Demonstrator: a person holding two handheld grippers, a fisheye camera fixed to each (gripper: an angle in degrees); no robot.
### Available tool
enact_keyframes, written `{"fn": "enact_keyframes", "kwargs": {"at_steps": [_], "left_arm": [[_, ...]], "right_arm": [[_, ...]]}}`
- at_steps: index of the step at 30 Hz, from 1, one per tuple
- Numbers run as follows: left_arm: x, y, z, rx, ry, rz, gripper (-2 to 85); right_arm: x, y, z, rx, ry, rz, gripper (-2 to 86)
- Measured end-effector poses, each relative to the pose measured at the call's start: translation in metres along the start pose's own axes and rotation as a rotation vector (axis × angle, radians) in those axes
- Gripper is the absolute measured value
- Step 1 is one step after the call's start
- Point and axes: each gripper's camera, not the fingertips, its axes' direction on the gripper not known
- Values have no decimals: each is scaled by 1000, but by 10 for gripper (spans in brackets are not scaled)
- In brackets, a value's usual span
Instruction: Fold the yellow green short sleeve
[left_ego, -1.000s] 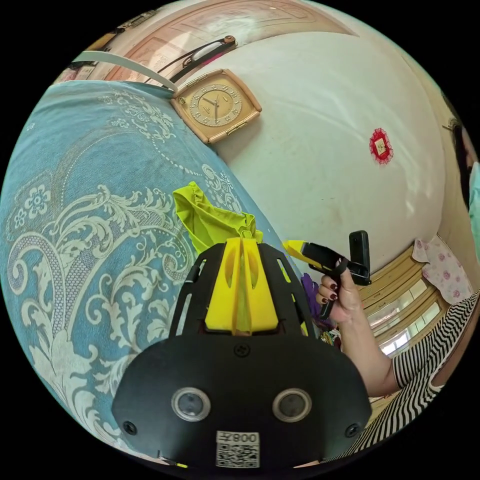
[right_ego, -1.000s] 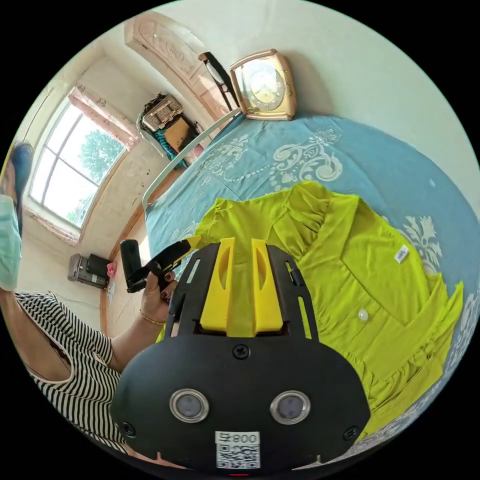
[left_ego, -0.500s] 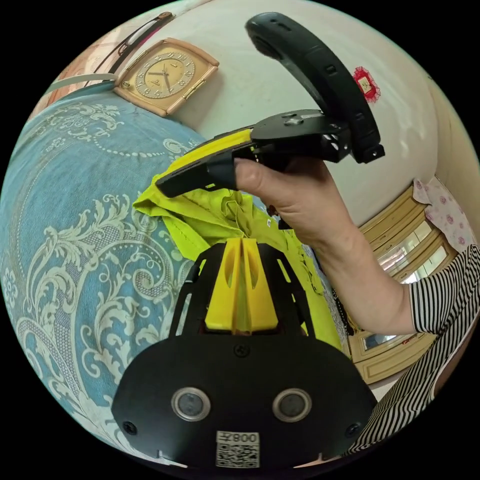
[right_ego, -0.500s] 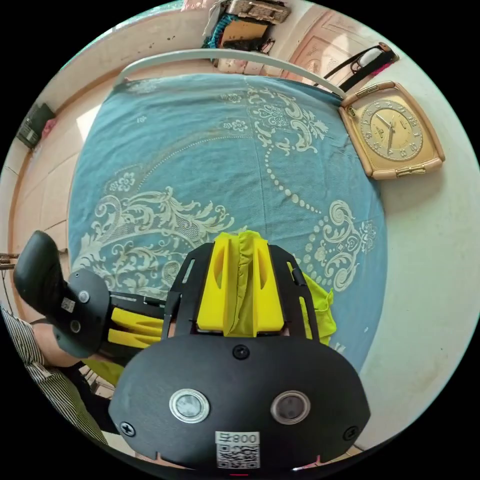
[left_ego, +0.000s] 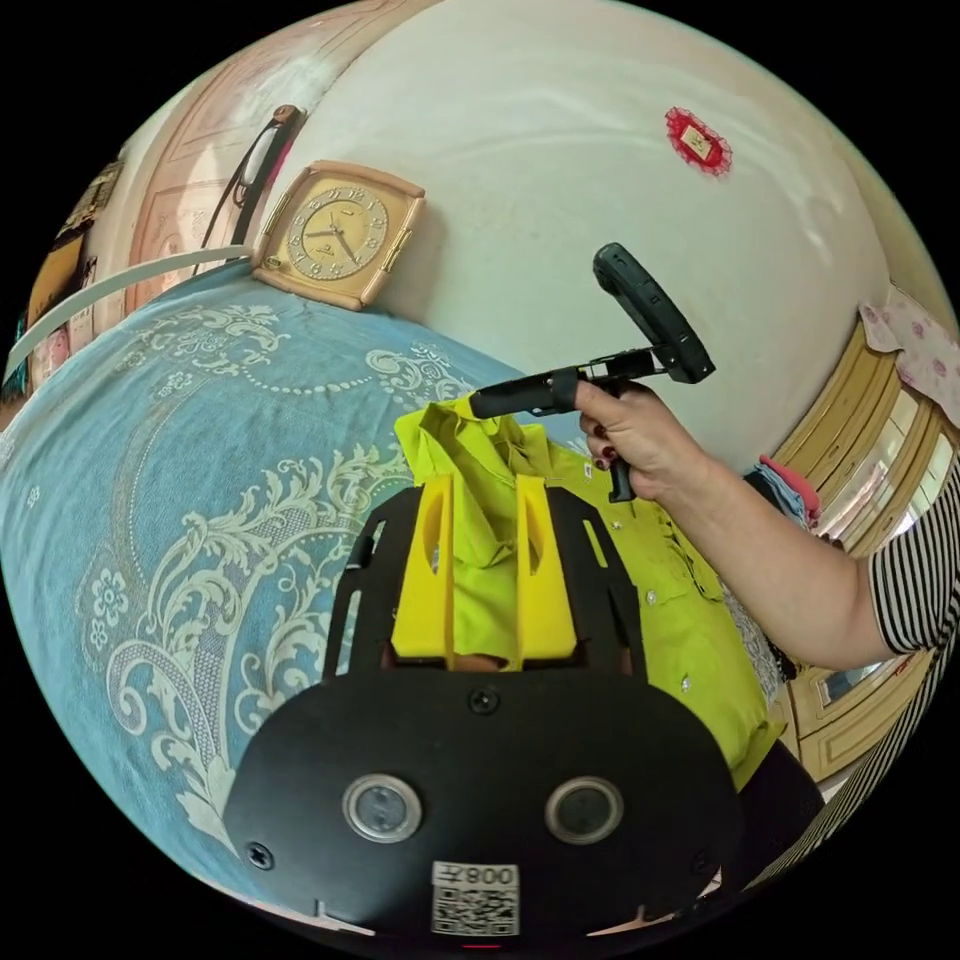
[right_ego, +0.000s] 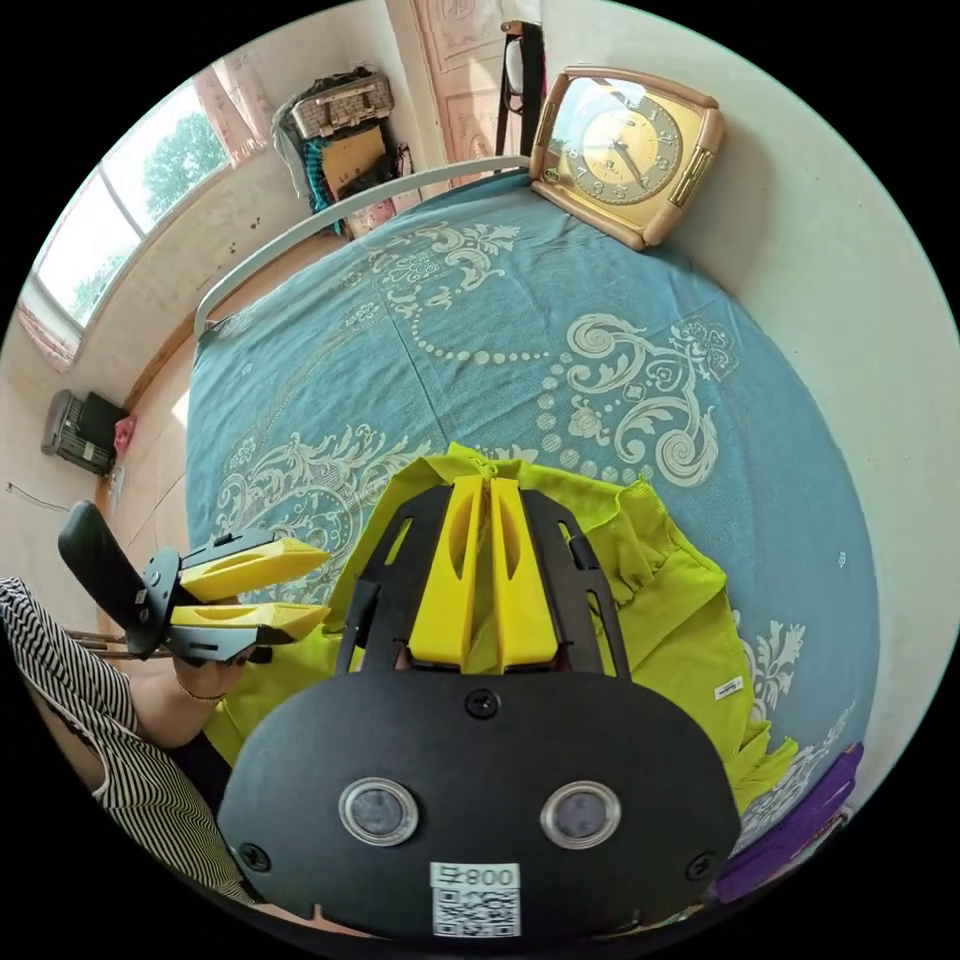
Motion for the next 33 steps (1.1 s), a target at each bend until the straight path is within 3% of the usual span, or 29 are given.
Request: {"fn": "enact_keyframes", "kwargs": {"at_steps": [7, 13, 17, 23, 33], "left_arm": [[9, 0, 28, -109, 18, -56, 22], [27, 2, 26, 41, 207, 31, 5], [50, -1, 56, -62, 299, 131, 3], [65, 2, 93, -171, 378, 182, 3], [92, 5, 135, -260, 342, 273, 4]], "right_arm": [[41, 9, -1, 61, -69, -4, 10], [112, 41, -26, 192, -244, 63, 12], [192, 93, -26, 251, -447, 235, 18], [268, 159, 3, 217, -516, 453, 47], [319, 157, 31, 208, -573, 494, 84]]}}
